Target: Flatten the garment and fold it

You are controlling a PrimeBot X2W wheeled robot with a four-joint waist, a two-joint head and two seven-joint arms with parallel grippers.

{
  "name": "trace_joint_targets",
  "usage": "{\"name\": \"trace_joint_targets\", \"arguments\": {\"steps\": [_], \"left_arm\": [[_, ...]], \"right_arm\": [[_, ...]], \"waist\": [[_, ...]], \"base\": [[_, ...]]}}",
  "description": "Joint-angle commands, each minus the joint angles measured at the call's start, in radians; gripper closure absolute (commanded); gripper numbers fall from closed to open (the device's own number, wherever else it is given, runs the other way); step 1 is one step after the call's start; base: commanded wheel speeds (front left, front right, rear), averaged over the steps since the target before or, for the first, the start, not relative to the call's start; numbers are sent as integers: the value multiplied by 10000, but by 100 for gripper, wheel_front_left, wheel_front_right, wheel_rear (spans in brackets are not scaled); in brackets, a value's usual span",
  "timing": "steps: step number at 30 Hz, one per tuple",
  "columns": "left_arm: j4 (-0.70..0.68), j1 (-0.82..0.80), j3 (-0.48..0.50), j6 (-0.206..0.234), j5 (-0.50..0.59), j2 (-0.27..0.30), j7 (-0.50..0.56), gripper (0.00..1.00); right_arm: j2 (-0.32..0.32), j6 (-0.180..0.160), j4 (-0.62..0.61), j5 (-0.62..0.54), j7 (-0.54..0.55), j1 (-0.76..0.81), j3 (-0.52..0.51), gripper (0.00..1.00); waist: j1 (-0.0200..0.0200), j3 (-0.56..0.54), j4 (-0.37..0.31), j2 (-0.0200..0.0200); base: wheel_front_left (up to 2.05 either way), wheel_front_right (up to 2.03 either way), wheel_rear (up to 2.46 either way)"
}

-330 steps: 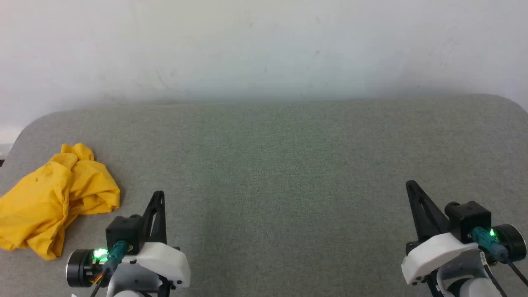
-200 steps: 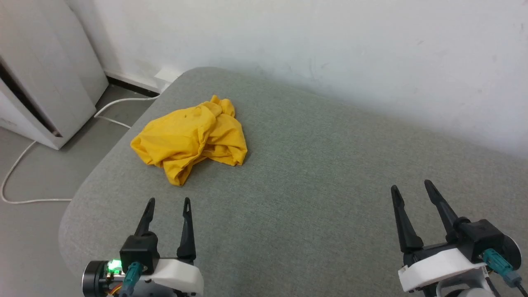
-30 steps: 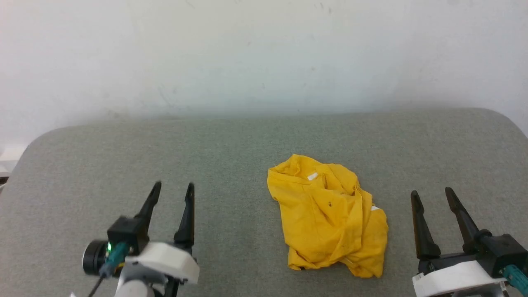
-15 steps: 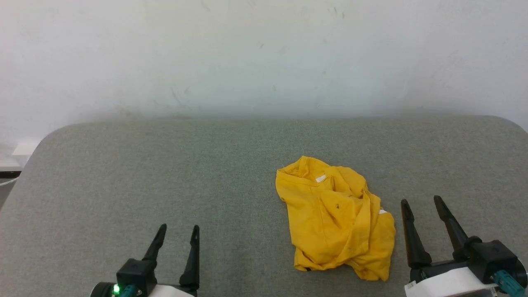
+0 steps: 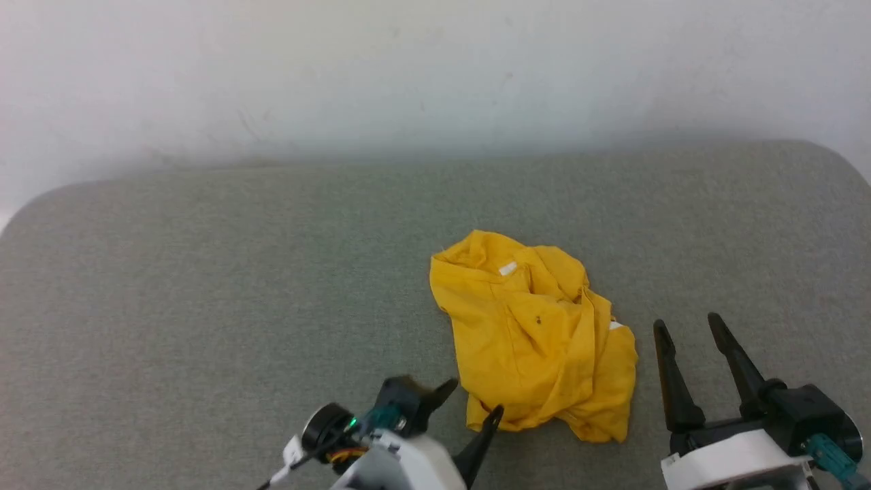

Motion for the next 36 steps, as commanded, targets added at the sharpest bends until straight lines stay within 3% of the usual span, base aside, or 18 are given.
{"name": "trace_joint_targets", "arguments": {"steps": [1, 13, 14, 15, 16, 20, 25, 29, 34, 36], "left_arm": [[210, -473, -144, -163, 13, -150, 221, 0], [2602, -2353, -830, -732, 36, -979, 436, 0], [2809, -2424, -886, -765, 24, -1002, 417, 14], [2967, -2482, -922, -800, -9, -1027, 341, 86], [3091, -2521, -944, -831, -53, -1045, 241, 100], [3267, -2549, -921, -876, -136, -1015, -347, 100], [2779, -2116, -221, -716, -736, -1020, -1548, 100], [1995, -1451, 817, -320, -1597, -928, -2299, 100], [1402, -665, 1728, 172, -2273, -552, -2420, 100], [1381, -288, 2072, 556, -2342, -276, -2398, 100]], "right_arm": [[27, -19, 17, -36, -47, -237, 48, 0], [28, -19, 204, 48, -47, -692, -80, 0], [28, -19, 218, 53, -47, -705, -86, 0], [28, -19, 231, 57, -47, -714, -96, 0], [28, -19, 241, 59, -47, -717, -114, 0], [28, -19, 349, 60, -47, -654, -263, 0], [28, -19, 633, -8, -47, -468, -369, 0], [28, -19, 779, -117, -29, -306, -422, 0], [28, -19, 818, -146, 71, -224, -381, 0], [28, -19, 827, -142, 146, -205, -286, 0]], "waist": [[-1, 558, -518, 0], [-1, 1250, -1349, 0], [-1, 1263, -1361, 0], [-1, 1270, -1362, 0], [-1, 1264, -1349, 0], [-1, 1073, -1119, 0], [-1, 566, -575, 0], [-1, 196, -21, 0], [-1, -13, 493, 0], [-1, -71, 654, 0]], "base": [[0, 0, 0], [0, 0, 0], [0, 0, 0], [0, 0, 0], [0, 0, 0], [0, 0, 0], [0, 0, 0], [0, 0, 0], [0, 0, 0], [0, 0, 0]]}}
